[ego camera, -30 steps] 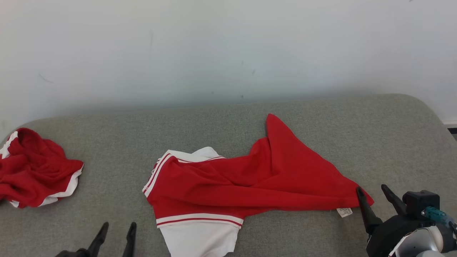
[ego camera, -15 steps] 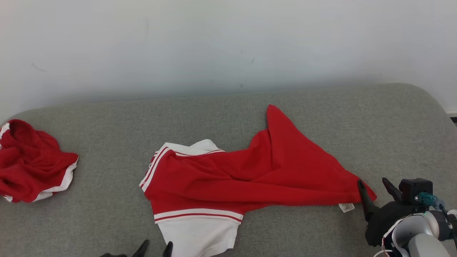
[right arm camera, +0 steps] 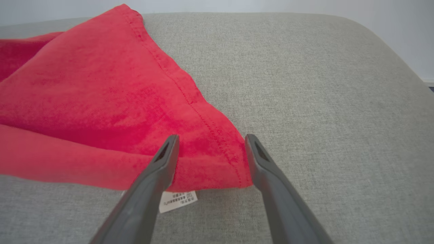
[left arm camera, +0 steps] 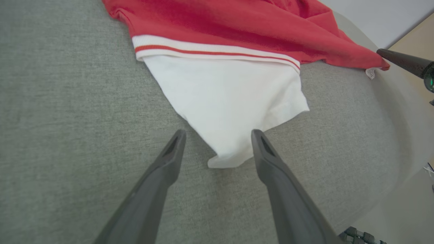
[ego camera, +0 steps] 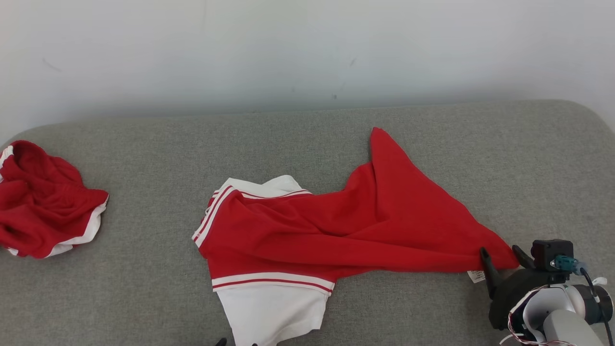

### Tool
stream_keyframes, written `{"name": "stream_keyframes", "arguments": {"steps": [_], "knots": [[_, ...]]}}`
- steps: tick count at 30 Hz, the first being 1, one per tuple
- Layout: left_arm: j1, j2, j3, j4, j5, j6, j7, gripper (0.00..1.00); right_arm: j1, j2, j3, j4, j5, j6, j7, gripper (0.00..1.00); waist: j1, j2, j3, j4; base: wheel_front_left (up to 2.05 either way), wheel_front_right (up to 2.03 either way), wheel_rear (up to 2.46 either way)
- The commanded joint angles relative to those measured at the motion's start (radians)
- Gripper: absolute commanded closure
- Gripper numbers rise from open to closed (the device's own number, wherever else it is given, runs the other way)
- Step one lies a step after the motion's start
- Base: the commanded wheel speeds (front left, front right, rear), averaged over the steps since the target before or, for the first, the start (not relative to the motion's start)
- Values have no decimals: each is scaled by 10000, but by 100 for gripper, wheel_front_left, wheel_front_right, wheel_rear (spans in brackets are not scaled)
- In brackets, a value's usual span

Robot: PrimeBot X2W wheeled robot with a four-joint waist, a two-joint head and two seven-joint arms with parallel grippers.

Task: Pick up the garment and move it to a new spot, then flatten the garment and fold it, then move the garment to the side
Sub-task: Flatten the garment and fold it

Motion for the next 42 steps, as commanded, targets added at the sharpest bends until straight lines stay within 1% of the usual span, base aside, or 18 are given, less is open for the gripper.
{"name": "stream_keyframes", "arguments": {"steps": [1, 5, 9, 18, 20, 21, 22, 23, 24, 25, 35, 42], "knots": [[45, 75, 37, -61, -48, 14, 18, 0, -137, -47, 4, 88, 12, -22, -95, 0, -1, -1, 9, 21, 0, 0, 0], [67, 124, 31, -95, -146, 43, 165, 0, -364, -76, 60, 687, -46, -22, -156, 0, -1, -1, 39, 85, 0, 0, 0], [108, 88, -185, -3, -380, 14, 436, 0, -592, -110, -24, 1298, -157, -22, -213, 0, -1, -1, 45, 120, 0, 0, 0], [-33, 167, -549, 42, -539, -16, 508, 0, -966, -239, -393, 2310, -458, -22, -568, 0, -1, -1, 19, 238, 0, 0, 0], [-80, 85, -649, 183, -830, -29, 482, 0, -1085, -247, -468, 2651, -580, -22, -537, 0, -1, -1, -26, 231, 0, 0, 0], [-88, 88, -718, 252, -950, -33, 519, 27, -1121, -219, -474, 2770, -616, -22, -530, 15, -1, -1, -46, 223, 0, 0, 0], [-121, 100, -768, 302, -1011, -38, 493, 57, -1150, -204, -475, 2882, -647, -22, -538, 56, -1, -1, -68, 217, 0, 0, 0], [-152, 121, -819, 347, -1037, -38, 449, 72, -1168, -197, -483, 2984, -655, -22, -568, 68, -1, -1, -89, 216, 0, 0, 0], [-164, 145, -871, 394, -1070, -21, 422, 100, -1185, -194, -484, 3076, -657, -22, -597, 91, -1, -1, -112, 216, 0, 0, 0], [-194, 172, -907, 434, -1113, -23, 357, 100, -1212, -188, -479, 3158, -679, -22, -628, 100, -1, -1, -130, 215, 0, 0, 0], [-393, 324, -982, 651, -1195, -23, -87, 100, -1480, -186, -325, 3693, -603, -22, -1147, 100, -1, -1, -178, 227, 0, 0, 0], [-458, 415, -928, 506, -1117, 108, -235, 100, -1623, -223, -108, 3819, -347, -22, -1440, 100, -1, -1, -148, 243, 0, 0, 0]]}}
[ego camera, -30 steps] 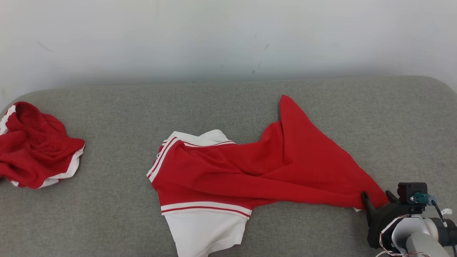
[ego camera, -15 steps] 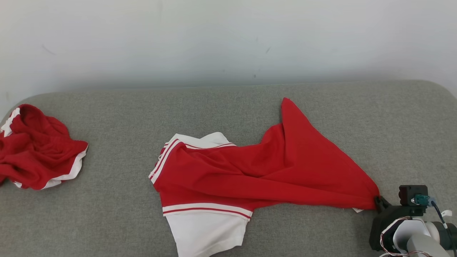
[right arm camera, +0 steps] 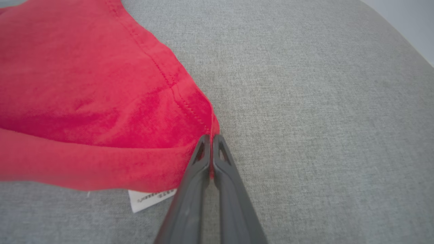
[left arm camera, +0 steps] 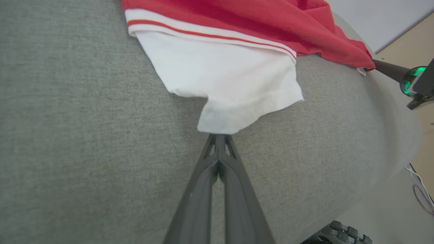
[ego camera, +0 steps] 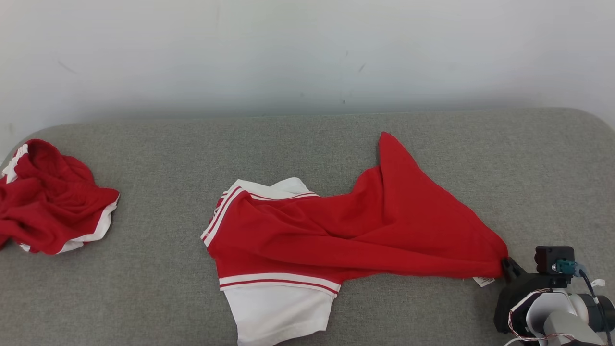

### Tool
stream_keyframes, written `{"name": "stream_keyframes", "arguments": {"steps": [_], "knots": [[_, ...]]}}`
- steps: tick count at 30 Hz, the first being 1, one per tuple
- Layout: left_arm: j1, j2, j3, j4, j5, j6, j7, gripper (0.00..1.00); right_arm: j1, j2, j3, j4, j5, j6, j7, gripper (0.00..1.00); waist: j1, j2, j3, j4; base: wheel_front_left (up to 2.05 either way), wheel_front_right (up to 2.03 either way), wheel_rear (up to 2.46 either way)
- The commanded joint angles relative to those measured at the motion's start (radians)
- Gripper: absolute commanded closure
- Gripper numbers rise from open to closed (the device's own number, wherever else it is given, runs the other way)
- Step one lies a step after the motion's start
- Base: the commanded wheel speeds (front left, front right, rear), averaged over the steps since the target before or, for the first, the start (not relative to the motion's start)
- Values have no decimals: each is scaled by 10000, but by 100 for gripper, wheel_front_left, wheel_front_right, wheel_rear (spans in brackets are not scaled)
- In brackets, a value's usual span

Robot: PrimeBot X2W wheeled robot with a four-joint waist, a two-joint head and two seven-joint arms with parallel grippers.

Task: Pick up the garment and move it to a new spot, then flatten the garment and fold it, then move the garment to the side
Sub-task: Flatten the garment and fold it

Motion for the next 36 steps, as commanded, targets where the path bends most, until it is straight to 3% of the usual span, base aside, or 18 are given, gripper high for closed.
{"name": "stream_keyframes", "arguments": {"steps": [1, 12, 13, 14, 15, 16, 28, 36], "knots": [[-125, 90, 29, -64, 35, 25, -48, 100, -89, -85, 48, 50, 80, -22, -83, 100, -1, -1, 1, 1, 0, 0, 0], [58, 221, -71, -275, -102, 114, 232, 100, -231, -274, 301, 407, 417, -22, -285, 100, -1, -1, -10, 35, 0, 0, 0], [101, 229, -77, -254, -159, 133, 348, 100, -250, -294, 315, 426, 428, -22, -300, 91, -1, -1, -11, 39, 0, 0, 0], [102, 285, -92, -260, -111, 167, 403, 79, -264, -302, 300, 462, 497, -22, -293, 0, -1, -1, -13, 42, 0, 0, 0], [101, 303, -48, -289, -74, 257, 389, 45, -269, -285, 317, 511, 544, -22, -227, 0, -1, -1, -15, 46, 0, 0, 0], [152, 315, -43, -280, -109, 294, 467, 0, -284, -279, 356, 524, 588, -22, -238, 0, -1, -1, -16, 47, 0, 0, 0], [541, 736, 21, -1632, -151, 678, 874, 0, -44, -584, 1105, -252, 1317, -22, -309, 0, -1, -1, -19, 67, 0, 0, 0], [235, 515, -357, -1206, -413, 330, 837, 0, 90, -672, 1306, -264, 1489, -22, 181, 0, -1, -1, -33, 75, 0, 0, 0]]}}
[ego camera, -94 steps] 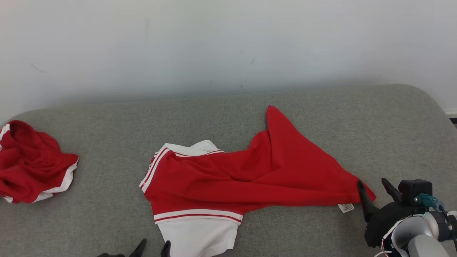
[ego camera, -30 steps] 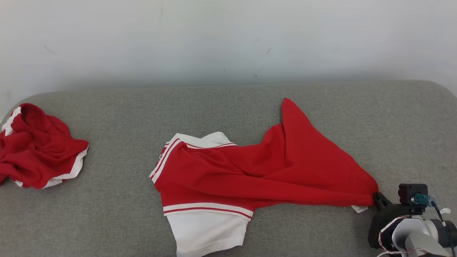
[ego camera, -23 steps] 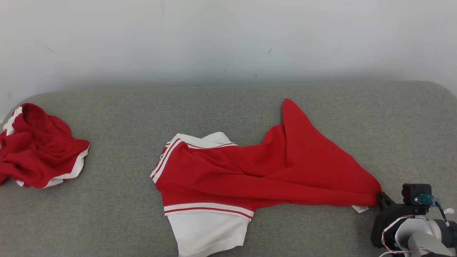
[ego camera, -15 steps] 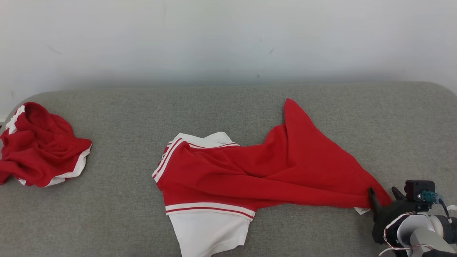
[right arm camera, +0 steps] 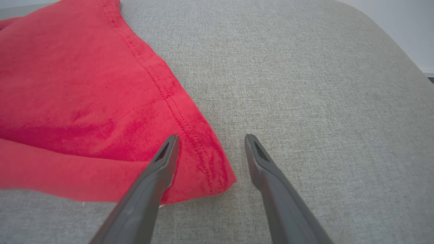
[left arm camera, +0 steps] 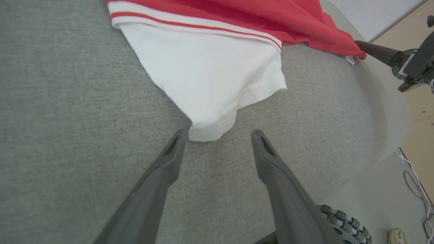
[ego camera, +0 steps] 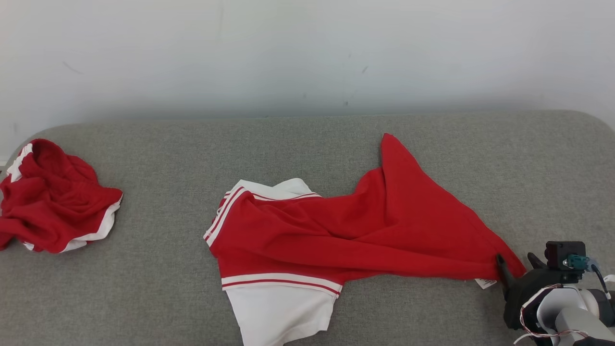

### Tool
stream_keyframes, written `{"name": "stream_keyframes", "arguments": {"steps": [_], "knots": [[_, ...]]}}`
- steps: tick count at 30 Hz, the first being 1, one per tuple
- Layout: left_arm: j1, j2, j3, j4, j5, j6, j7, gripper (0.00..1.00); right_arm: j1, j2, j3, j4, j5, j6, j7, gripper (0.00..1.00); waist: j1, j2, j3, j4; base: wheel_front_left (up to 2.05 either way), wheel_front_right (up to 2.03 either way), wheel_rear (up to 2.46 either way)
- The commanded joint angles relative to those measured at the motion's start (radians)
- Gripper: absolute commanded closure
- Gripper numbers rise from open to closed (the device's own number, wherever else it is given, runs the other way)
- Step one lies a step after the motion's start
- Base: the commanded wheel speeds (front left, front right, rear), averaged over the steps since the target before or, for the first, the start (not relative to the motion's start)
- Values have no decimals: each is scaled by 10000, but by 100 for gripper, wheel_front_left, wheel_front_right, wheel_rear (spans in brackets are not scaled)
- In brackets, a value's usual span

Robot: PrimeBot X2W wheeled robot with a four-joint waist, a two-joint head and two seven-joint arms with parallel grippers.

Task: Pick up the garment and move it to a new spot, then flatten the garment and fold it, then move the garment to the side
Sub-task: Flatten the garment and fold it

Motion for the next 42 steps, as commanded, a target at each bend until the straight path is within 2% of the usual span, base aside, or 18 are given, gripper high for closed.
{"name": "stream_keyframes", "arguments": {"steps": [1, 15, 16, 17, 18, 32, 38, 42], "knots": [[-148, 7, 19, 44, -108, -57, -72, 0, 76, -49, 24, 10, 80, -22, 16, 0, 1, -1, 0, -4, 0, 0, 0], [-744, -234, -174, 1160, -192, -176, -353, 0, 44, 131, 182, 136, -53, -22, 344, 0, 1, -1, -61, -218, 0, 0, 0], [-767, -232, -203, 1220, -186, -199, -352, 30, 26, 148, 202, 163, -55, -22, 359, 6, 1, -1, -71, -225, 0, 0, 0], [-795, -239, -235, 1250, -187, -223, -412, 100, 5, 138, 236, 201, -108, -22, 377, 81, 1, -1, -76, -224, 0, 0, 0], [-828, -240, -259, 1292, -168, -243, -471, 100, -21, 150, 239, 224, -109, -22, 346, 100, 1, -1, -80, -219, 0, 0, 0], [-955, -88, -161, 1241, -16, -45, -1133, 100, -173, 259, 340, 319, 74, -22, -56, 100, 1, -1, -140, -90, 0, 0, 0], [-1073, 79, 188, 463, -204, 147, -1370, 100, -225, 443, 711, -544, 1091, -22, -163, 100, 1, -1, -120, -122, 0, 0, 0], [-1384, 454, 310, 8, -54, 99, -1241, 100, -161, 581, 1203, -1472, 2141, -22, 56, 100, 1, -1, -49, -86, 0, 0, 0]]}}
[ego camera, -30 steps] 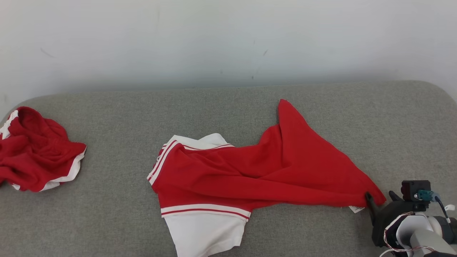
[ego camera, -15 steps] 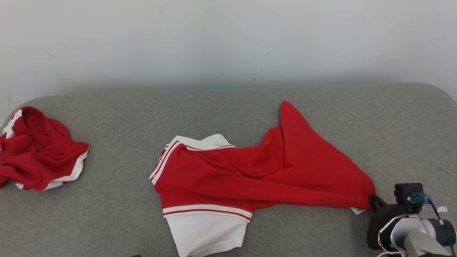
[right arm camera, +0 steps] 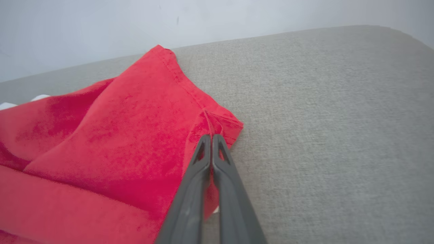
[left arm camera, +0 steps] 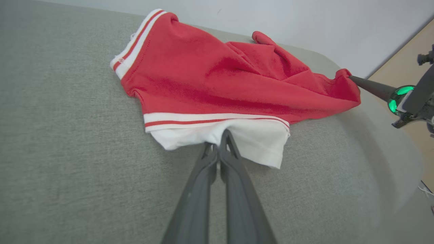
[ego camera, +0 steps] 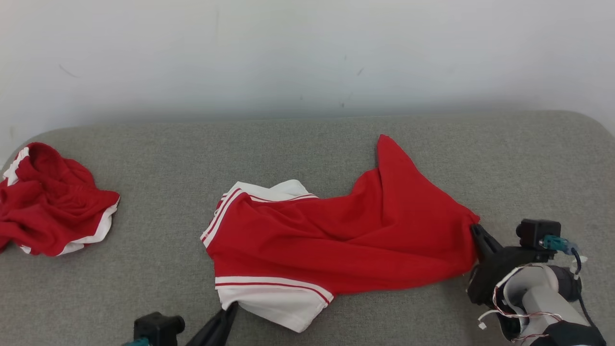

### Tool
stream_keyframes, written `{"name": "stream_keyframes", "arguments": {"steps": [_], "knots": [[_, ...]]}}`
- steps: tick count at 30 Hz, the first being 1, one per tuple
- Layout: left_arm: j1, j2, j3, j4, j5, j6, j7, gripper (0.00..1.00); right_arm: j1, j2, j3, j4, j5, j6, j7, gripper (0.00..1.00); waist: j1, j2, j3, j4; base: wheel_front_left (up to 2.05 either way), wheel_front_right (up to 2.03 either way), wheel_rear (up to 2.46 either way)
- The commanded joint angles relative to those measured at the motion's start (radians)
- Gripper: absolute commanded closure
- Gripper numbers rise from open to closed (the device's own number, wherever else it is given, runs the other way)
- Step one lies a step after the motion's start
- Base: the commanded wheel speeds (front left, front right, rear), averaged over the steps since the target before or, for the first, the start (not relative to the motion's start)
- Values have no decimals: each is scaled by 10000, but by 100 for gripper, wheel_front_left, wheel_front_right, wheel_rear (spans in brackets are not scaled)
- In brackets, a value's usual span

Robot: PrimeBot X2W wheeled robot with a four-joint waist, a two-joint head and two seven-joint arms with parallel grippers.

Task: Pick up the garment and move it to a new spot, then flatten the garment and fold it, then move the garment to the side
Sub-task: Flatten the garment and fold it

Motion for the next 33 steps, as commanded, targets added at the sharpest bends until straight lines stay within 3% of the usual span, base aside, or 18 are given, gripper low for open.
{"name": "stream_keyframes", "arguments": {"steps": [1, 4, 10, 17, 24, 33], "knots": [[-401, 345, 157, -262, 194, -19, 62, 100, -17, 54, 300, -598, 740, -22, 180, 100, 0, -1, 63, 35, 0, 0, 0], [-726, 590, 269, -524, 245, -81, 143, 100, -28, -32, 543, -1209, 1435, -22, 374, 100, 0, -1, 136, 55, 0, 0, 0], [-2286, 1605, 484, -1080, 97, -437, 733, 100, -602, -460, 1101, -2662, 2907, -22, 874, 100, 0, -1, 516, 43, 0, 0, 0], [-5065, 2185, 885, -1022, -1303, -603, 1258, 100, -2574, -713, 1740, -3058, 3623, -20, 1296, 100, 0, -1, 1507, -159, 0, 0, 0], [-8735, 2676, 554, 234, -2586, -593, 1667, 100, -5694, -562, 2084, -2079, 3926, -20, 1566, 100, 0, -1, 2841, -380, 0, 0, 0], [-13155, 2987, -390, 2527, -3152, -593, 1838, 100, -10210, -103, 1649, 720, 3664, -20, 1227, 100, 0, -1, 4629, -548, 0, 0, 0]]}}
